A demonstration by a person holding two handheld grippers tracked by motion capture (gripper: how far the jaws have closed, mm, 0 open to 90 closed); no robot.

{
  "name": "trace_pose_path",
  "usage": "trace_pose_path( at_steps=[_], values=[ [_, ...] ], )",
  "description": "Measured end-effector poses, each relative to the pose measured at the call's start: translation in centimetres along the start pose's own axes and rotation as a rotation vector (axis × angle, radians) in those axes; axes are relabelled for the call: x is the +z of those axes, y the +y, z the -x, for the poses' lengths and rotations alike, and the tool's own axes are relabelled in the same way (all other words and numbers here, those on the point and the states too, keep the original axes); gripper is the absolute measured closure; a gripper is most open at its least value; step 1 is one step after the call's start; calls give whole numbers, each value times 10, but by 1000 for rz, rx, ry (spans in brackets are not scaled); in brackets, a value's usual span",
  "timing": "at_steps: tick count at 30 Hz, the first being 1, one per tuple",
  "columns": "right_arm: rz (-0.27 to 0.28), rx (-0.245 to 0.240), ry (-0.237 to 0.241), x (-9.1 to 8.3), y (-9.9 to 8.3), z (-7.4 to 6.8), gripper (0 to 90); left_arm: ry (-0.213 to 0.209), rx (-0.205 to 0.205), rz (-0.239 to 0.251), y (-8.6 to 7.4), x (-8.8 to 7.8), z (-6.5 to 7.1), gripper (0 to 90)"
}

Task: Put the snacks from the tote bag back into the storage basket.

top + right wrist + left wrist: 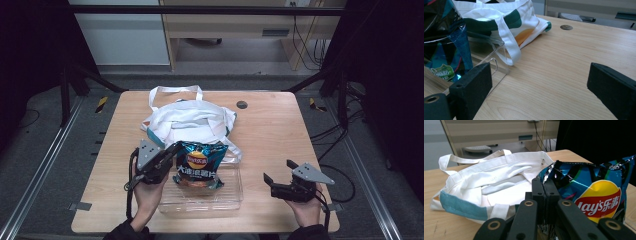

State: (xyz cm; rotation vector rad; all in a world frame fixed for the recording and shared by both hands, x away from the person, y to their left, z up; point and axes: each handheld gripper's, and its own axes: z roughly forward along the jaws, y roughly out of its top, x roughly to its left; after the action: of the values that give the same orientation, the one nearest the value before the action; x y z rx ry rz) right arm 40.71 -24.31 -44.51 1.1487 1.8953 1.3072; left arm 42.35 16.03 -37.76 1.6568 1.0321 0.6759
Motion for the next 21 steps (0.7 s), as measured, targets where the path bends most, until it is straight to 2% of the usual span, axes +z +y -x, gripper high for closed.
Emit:
trace_pose_path(
  at_steps=[4,13,15,21],
  values=[
    [-1,-1,3,0,0,0,62,16,12,-5,-1,-9,5,893],
    [0,1,2,0,0,0,62,14,-38,-11,-2,-19,3,894],
    [1,1,1,0,0,0,62,11,-37,-10,-3,-21,3,894],
    [-5,-2,3,0,0,0,62,19,-31,-5,-1,-12,-4,893]
  ],
)
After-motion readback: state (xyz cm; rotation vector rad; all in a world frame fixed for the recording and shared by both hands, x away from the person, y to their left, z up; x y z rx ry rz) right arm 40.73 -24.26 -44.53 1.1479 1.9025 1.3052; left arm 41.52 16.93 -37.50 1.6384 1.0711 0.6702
